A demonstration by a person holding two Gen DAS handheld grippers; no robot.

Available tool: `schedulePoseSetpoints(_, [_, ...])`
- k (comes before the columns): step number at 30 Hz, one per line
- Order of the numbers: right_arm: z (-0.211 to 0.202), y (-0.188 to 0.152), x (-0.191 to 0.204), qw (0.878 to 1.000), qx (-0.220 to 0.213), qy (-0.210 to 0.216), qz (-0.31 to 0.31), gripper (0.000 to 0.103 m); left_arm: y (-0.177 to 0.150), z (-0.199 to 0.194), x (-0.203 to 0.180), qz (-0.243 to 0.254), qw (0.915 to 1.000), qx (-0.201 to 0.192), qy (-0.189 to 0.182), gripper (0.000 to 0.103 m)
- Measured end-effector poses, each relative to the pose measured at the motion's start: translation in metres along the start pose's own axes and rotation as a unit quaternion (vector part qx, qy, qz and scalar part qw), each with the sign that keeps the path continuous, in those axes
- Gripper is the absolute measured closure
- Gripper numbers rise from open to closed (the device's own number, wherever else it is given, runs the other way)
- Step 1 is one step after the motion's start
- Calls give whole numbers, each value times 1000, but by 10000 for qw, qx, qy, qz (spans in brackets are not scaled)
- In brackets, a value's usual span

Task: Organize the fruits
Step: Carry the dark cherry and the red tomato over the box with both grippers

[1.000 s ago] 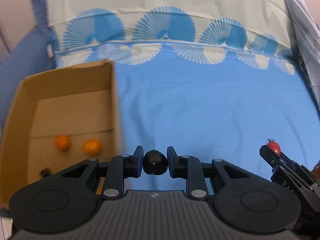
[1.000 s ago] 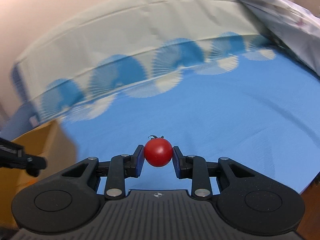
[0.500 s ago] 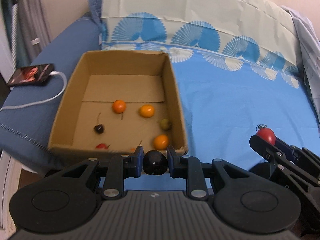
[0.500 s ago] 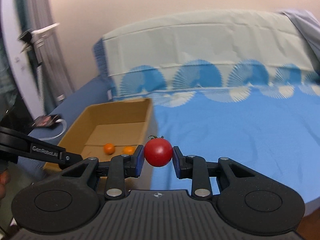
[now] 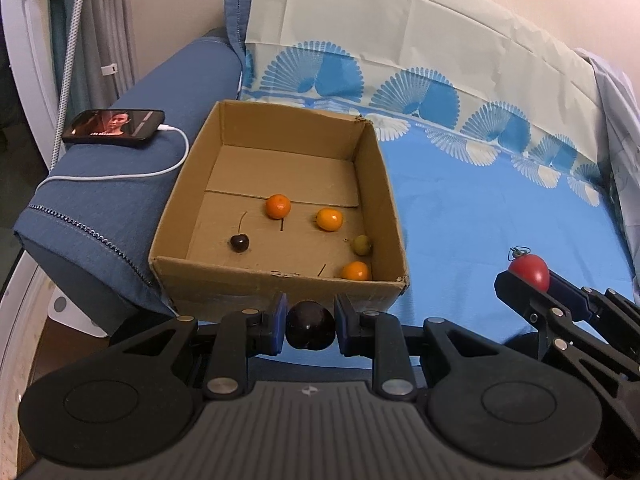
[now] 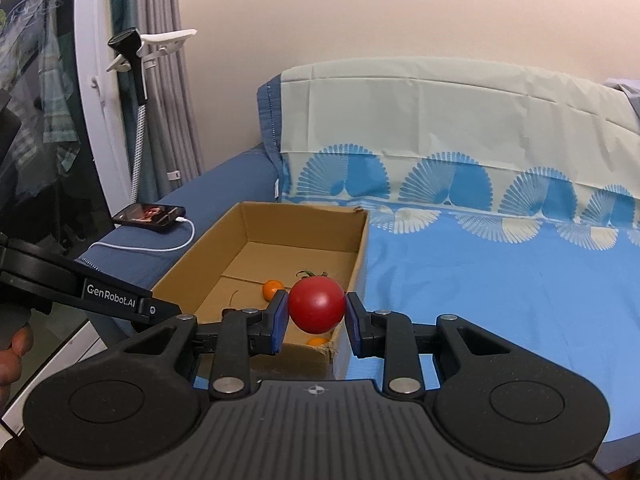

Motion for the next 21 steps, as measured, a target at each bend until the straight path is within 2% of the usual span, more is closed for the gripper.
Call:
schedulePoseSetpoints(9, [19, 5, 8, 9996, -1, 202, -173, 72, 11, 8, 11, -53, 9999, 66, 90, 75])
schedulePoseSetpoints(14, [37, 0, 9, 9988, 263, 281, -311, 72, 23, 24, 17, -172, 9997, 126, 129, 75])
schedulePoseSetpoints(21, [76, 11, 5, 9982, 476, 273, -222, 72, 49, 52, 25, -236, 9993, 179, 217, 75])
Point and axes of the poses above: each gripper's, at about its wrist camera, not at the fingertips, and z roughly the way its jaws point, x to its left, y to its top, the point moved 2 cm from there along z, roughly the way its jaws point, and after that the axes turned 2 degrees about x, right-handed, at the moved point
